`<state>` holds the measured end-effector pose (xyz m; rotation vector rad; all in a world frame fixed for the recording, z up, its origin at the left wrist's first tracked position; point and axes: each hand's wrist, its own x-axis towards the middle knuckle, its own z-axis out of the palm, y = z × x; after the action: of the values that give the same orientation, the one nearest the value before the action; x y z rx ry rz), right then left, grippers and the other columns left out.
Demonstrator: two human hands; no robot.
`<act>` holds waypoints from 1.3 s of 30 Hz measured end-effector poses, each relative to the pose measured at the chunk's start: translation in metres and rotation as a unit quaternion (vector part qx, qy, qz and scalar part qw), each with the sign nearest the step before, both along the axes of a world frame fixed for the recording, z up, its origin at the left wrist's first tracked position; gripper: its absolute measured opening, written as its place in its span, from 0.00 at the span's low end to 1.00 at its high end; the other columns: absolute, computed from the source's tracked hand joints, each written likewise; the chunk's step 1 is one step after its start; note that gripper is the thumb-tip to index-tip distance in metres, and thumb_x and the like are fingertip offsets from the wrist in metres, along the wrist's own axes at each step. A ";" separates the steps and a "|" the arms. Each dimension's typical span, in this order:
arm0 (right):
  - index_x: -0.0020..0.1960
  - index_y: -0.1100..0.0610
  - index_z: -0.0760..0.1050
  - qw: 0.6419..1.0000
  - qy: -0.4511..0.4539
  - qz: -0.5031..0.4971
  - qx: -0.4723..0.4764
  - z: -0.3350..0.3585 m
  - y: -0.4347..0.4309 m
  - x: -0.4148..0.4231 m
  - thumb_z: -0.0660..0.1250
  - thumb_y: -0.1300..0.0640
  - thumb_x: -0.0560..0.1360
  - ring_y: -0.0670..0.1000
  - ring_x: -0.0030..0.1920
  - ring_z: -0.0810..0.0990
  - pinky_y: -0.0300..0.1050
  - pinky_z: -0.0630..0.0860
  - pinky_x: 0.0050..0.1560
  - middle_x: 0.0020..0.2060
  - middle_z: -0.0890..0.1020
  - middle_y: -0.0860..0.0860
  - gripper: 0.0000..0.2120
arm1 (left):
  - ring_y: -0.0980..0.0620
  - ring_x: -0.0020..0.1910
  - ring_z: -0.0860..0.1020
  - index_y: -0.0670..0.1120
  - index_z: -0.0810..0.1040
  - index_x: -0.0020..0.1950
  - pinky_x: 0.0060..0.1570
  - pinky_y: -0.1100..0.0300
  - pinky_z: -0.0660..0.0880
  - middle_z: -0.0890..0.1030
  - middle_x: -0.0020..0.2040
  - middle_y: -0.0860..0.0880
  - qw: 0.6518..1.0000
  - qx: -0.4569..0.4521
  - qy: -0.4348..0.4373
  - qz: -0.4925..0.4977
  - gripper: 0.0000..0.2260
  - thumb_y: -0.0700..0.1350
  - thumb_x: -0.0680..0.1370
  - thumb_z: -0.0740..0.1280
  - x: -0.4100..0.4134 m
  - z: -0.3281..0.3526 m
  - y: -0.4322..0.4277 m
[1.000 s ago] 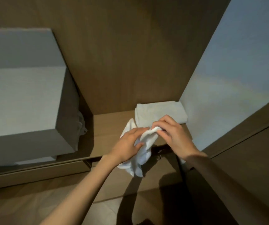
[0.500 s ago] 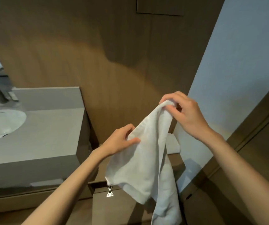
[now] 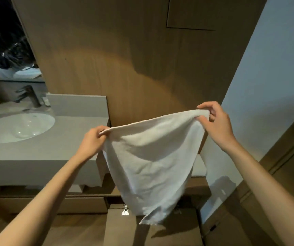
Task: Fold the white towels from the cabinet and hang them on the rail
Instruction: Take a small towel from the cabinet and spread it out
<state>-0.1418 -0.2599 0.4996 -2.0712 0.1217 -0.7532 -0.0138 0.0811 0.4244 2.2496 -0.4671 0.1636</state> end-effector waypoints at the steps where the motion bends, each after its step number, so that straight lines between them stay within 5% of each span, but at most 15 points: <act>1: 0.59 0.54 0.73 1.000 -0.023 -0.016 0.011 0.007 0.002 0.000 0.68 0.63 0.77 0.48 0.57 0.77 0.25 0.74 0.50 0.55 0.77 0.46 0.13 | 0.58 0.41 0.78 0.55 0.79 0.44 0.36 0.67 0.71 0.81 0.40 0.59 0.999 -0.049 -0.022 0.004 0.19 0.30 0.75 0.61 -0.005 0.021 0.004; 4: 0.64 0.52 0.70 0.990 -0.123 -0.046 0.043 0.031 0.015 -0.003 0.67 0.62 0.77 0.46 0.56 0.78 0.32 0.76 0.53 0.59 0.76 0.46 0.17 | 0.69 0.39 0.76 0.58 0.78 0.45 0.37 0.73 0.71 0.80 0.40 0.67 0.979 -0.146 -0.146 0.008 0.22 0.29 0.74 0.63 -0.023 0.079 0.022; 8: 0.64 0.51 0.73 0.977 -0.197 -0.086 0.001 0.012 0.043 -0.008 0.66 0.59 0.79 0.43 0.46 0.79 0.27 0.74 0.44 0.51 0.79 0.48 0.14 | 0.61 0.46 0.72 0.42 0.80 0.50 0.45 0.70 0.68 0.74 0.46 0.56 0.928 -0.122 -0.334 0.109 0.11 0.29 0.72 0.66 -0.047 0.080 0.044; 10: 0.61 0.55 0.76 0.993 -0.076 -0.060 -0.065 -0.031 0.049 0.000 0.64 0.59 0.80 0.48 0.45 0.80 0.27 0.70 0.38 0.46 0.79 0.48 0.10 | 0.53 0.43 0.73 0.42 0.76 0.48 0.40 0.63 0.68 0.72 0.46 0.50 0.955 0.010 -0.289 0.072 0.02 0.38 0.76 0.67 -0.050 0.035 0.060; 12: 0.58 0.53 0.78 0.988 0.102 0.003 -0.118 -0.078 0.053 0.006 0.63 0.59 0.80 0.53 0.47 0.81 0.32 0.71 0.37 0.44 0.80 0.49 0.08 | 0.46 0.41 0.77 0.51 0.73 0.47 0.37 0.55 0.72 0.72 0.46 0.52 0.972 0.162 -0.163 -0.038 0.05 0.51 0.78 0.64 -0.047 -0.011 0.089; 14: 0.57 0.50 0.78 0.972 0.160 0.014 -0.170 -0.103 0.061 0.008 0.63 0.57 0.80 0.52 0.47 0.80 0.40 0.74 0.39 0.45 0.81 0.50 0.09 | 0.47 0.43 0.79 0.55 0.73 0.46 0.39 0.51 0.76 0.73 0.47 0.55 0.977 0.176 -0.099 -0.067 0.02 0.49 0.75 0.65 -0.047 -0.026 0.122; 17: 0.59 0.49 0.79 0.980 0.098 -0.004 -0.175 -0.091 0.091 0.023 0.62 0.56 0.81 0.48 0.39 0.79 0.41 0.72 0.34 0.42 0.82 0.47 0.10 | 0.48 0.43 0.78 0.48 0.78 0.48 0.39 0.49 0.76 0.74 0.47 0.51 0.983 0.123 -0.134 -0.016 0.10 0.35 0.73 0.70 -0.043 -0.015 0.159; 21: 0.55 0.54 0.79 0.999 0.041 0.020 -0.024 -0.058 0.143 0.056 0.62 0.59 0.80 0.46 0.30 0.82 0.36 0.75 0.30 0.37 0.82 0.51 0.08 | 0.46 0.45 0.76 0.45 0.80 0.51 0.37 0.50 0.74 0.75 0.48 0.49 0.969 0.130 -0.195 0.080 0.06 0.38 0.76 0.69 -0.014 0.009 0.199; 25: 0.54 0.56 0.78 0.996 0.010 0.034 0.084 -0.044 0.189 0.079 0.62 0.61 0.80 0.45 0.38 0.85 0.37 0.81 0.40 0.43 0.83 0.49 0.08 | 0.46 0.44 0.76 0.46 0.80 0.52 0.35 0.51 0.74 0.77 0.47 0.48 0.961 0.142 -0.201 0.123 0.05 0.43 0.79 0.66 0.022 0.017 0.241; 29: 0.55 0.52 0.78 0.999 -0.012 -0.007 0.040 -0.042 0.224 0.100 0.62 0.59 0.81 0.36 0.46 0.81 0.32 0.78 0.46 0.45 0.81 0.40 0.08 | 0.46 0.41 0.76 0.44 0.79 0.51 0.34 0.56 0.66 0.77 0.46 0.46 0.954 0.146 -0.220 0.145 0.07 0.44 0.81 0.62 0.054 0.027 0.275; 33: 0.57 0.52 0.78 0.998 -0.042 -0.025 0.041 -0.034 0.259 0.119 0.62 0.57 0.81 0.43 0.52 0.79 0.35 0.77 0.50 0.48 0.80 0.42 0.08 | 0.53 0.30 0.82 0.45 0.72 0.47 0.30 0.55 0.72 0.78 0.40 0.47 0.983 -0.065 -0.095 0.140 0.10 0.47 0.83 0.56 0.077 0.049 0.290; 36: 0.57 0.52 0.78 0.996 -0.068 -0.023 0.050 -0.022 0.284 0.137 0.61 0.56 0.81 0.43 0.52 0.79 0.34 0.76 0.51 0.49 0.80 0.43 0.08 | 0.51 0.37 0.84 0.47 0.69 0.46 0.38 0.54 0.80 0.75 0.45 0.49 0.959 -0.249 -0.036 0.127 0.08 0.45 0.84 0.55 0.096 0.066 0.295; 39: 0.56 0.50 0.77 0.993 -0.087 -0.020 0.080 -0.008 0.299 0.166 0.61 0.56 0.81 0.46 0.53 0.80 0.40 0.79 0.54 0.48 0.79 0.41 0.07 | 0.48 0.45 0.82 0.44 0.68 0.50 0.49 0.48 0.80 0.75 0.47 0.49 0.946 -0.293 -0.039 0.136 0.05 0.44 0.83 0.55 0.124 0.081 0.301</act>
<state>0.0241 0.0388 0.4920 -1.8487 0.1223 -0.9144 0.1106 0.3818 0.5058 1.7100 -0.1171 0.4714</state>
